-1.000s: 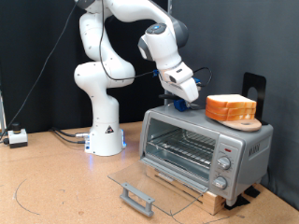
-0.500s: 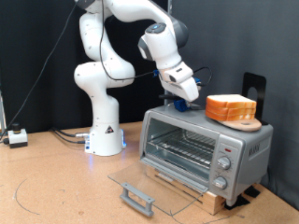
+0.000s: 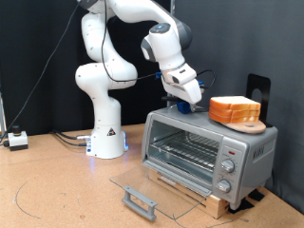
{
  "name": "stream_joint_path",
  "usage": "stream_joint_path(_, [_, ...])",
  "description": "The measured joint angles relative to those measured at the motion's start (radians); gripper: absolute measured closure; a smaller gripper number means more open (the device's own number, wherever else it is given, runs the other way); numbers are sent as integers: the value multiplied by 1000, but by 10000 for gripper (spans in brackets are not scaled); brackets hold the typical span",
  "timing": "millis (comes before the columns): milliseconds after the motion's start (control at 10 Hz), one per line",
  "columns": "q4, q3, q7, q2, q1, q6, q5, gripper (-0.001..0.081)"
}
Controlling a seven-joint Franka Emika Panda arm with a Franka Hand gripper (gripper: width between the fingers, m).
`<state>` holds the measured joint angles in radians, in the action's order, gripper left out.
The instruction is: Make a piece of toast with the oven
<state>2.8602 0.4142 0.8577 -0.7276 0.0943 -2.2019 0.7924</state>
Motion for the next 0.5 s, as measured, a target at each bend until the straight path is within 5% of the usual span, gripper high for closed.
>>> stream_joint_path(500, [-2, 1, -14, 0, -3, 15, -1, -3])
